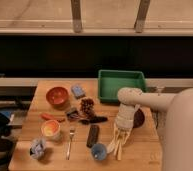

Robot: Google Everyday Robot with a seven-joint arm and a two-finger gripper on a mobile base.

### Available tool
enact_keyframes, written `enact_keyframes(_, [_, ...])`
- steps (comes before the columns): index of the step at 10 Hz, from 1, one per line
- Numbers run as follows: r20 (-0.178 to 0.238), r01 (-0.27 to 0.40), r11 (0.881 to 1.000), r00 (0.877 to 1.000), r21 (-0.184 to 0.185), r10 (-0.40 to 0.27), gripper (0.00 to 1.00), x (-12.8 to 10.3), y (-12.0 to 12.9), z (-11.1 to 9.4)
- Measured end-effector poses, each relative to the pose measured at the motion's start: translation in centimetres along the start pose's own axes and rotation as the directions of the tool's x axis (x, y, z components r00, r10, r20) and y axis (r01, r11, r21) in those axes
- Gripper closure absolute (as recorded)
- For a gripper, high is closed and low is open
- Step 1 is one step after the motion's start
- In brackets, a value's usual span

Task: Place banana in tray

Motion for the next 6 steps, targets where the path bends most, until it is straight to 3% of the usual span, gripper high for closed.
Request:
enact_keyframes(2, [0.015,0.005,1.0,1.0,0.0,-0.005,0.95,0.2,0.2,-0.4])
enact_keyframes(3, [0.026,0.01,1.0,1.0,0.0,-0.01,1.0,0.2,0.3,-0.7])
enact_keyframes(4, [0.042,0.016,1.0,0.999,-0.001,-0.016,1.0,0.2,0.5,-1.3])
enact_keyframes(6, [0.106,0.036,0.999,0.994,-0.004,-0.035,1.0,0.4,1.1,-4.5])
